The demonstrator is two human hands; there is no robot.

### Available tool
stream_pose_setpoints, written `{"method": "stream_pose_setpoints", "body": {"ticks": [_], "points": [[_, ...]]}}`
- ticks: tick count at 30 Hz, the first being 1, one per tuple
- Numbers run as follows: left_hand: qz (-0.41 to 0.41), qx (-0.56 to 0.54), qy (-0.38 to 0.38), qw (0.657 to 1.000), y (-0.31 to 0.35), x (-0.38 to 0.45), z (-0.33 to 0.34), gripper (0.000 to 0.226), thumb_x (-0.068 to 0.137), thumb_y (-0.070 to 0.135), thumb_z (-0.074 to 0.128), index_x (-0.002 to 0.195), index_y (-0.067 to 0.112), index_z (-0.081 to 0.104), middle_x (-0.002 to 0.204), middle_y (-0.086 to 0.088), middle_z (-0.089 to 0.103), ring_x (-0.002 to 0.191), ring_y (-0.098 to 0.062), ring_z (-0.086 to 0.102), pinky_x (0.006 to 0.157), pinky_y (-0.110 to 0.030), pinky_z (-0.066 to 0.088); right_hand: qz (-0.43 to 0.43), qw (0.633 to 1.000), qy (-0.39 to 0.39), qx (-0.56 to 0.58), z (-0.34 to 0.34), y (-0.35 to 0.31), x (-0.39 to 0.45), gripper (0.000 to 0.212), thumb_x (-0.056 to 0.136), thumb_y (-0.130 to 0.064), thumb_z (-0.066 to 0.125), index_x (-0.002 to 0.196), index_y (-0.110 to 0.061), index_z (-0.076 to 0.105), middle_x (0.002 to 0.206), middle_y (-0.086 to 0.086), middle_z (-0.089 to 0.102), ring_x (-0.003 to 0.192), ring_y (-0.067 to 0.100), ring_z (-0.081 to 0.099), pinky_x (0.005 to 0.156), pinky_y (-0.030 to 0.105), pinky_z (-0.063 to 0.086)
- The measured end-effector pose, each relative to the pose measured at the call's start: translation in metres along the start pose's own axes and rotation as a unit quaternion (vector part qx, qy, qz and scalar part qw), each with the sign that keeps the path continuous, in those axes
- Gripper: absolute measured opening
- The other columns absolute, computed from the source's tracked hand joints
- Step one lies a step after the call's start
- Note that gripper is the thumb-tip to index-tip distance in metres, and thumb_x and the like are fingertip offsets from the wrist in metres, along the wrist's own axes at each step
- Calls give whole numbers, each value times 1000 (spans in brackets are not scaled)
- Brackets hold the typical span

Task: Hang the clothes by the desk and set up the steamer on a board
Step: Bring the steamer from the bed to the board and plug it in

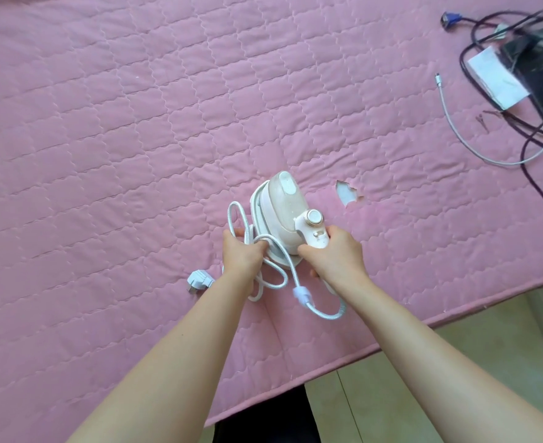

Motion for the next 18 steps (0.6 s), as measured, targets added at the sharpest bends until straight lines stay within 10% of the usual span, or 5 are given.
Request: {"method": "stream_pose_setpoints", "body": {"ticks": [9,18], "points": [[-34,-77,-27,996,15,-45,-60,15,76,-8,59,82,5,55,61,-8,53,34,-10,51,39,-20,44,-9,1000,12,26,-19,-30,-56,11,67,-15,62,65,-7,55,49,5,57,32,12,52,45,24,43],[-27,-124,-1,992,33,-120,-149,10,76,3,62,80,10,56,64,-8,55,52,-21,49,49,-27,44,-68,998,12,6,-32,-100,-147,15,66,-20,65,67,-7,57,45,-2,55,48,22,65,48,30,47]]}}
Point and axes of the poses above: each hand's wrist, its own x-axis towards the middle knuckle, its own z-axis out of the palm, y = z × x, the point moved 5 cm from there along x, towards the middle knuckle
